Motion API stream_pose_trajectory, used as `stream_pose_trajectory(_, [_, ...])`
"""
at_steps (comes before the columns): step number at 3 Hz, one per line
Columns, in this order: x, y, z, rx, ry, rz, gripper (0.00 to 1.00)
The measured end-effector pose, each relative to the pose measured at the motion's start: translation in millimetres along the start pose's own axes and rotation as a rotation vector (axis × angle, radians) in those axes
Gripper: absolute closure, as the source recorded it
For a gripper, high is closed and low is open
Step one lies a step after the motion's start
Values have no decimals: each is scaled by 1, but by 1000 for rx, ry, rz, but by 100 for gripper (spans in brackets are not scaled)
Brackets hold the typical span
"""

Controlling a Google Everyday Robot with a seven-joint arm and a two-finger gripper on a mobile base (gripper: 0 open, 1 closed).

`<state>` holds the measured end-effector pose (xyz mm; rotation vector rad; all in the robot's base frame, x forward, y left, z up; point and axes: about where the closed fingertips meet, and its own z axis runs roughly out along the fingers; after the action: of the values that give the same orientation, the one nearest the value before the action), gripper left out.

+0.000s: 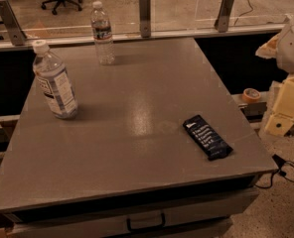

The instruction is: Knock blue plastic bottle over

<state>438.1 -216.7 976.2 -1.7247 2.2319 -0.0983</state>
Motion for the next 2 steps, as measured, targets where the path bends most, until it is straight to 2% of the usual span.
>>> stream_pose_trajectory(1, [0, 0, 0, 0, -1, -1, 0])
stream_pose_trajectory(2, [-55, 0, 19, -28, -84, -97, 0])
